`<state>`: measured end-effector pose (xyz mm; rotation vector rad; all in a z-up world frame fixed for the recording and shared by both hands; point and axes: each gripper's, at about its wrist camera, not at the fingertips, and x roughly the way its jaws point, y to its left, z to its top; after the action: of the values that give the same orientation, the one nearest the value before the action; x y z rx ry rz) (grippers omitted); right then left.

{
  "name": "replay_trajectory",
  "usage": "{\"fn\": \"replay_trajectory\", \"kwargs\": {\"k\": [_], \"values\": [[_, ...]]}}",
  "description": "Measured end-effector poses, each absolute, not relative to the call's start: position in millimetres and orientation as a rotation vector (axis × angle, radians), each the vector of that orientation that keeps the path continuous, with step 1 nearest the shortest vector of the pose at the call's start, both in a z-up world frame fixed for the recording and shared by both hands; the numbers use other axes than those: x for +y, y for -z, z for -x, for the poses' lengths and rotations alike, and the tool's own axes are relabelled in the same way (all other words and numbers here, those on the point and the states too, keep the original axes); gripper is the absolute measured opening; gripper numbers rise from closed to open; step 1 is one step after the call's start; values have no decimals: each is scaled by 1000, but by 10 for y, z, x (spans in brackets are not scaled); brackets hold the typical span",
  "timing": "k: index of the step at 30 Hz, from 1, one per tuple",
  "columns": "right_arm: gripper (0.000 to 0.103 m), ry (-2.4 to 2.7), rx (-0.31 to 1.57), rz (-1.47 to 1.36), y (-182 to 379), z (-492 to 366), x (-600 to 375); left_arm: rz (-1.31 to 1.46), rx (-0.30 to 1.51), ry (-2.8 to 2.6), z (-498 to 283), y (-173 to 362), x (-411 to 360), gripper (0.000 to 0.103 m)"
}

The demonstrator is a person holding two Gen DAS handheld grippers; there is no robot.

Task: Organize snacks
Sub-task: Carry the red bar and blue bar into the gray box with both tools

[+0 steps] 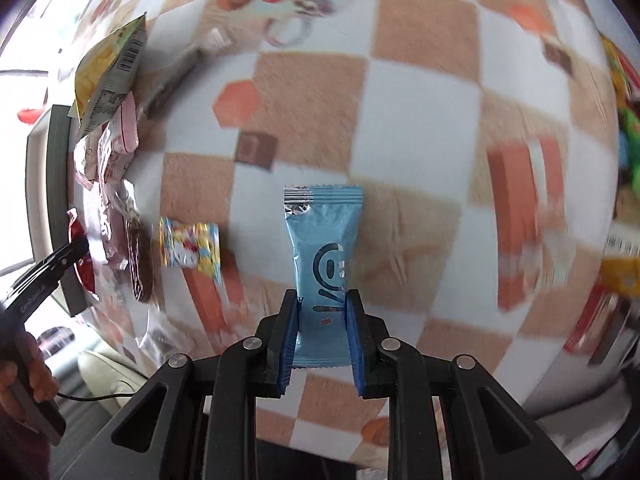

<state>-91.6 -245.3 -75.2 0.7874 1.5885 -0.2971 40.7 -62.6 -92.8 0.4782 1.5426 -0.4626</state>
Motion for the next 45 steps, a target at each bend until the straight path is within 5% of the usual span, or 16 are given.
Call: {"fn": "replay_trajectory", "kwargs": {"k": [19,45], "values": [[24,224,1483,-770,286,1029,-2266,-552,1389,452,-179,-200,-552,25],[24,388,1395,-877,96,601,-1637,-632,1301,605,-1056,-269,10,25]]}}
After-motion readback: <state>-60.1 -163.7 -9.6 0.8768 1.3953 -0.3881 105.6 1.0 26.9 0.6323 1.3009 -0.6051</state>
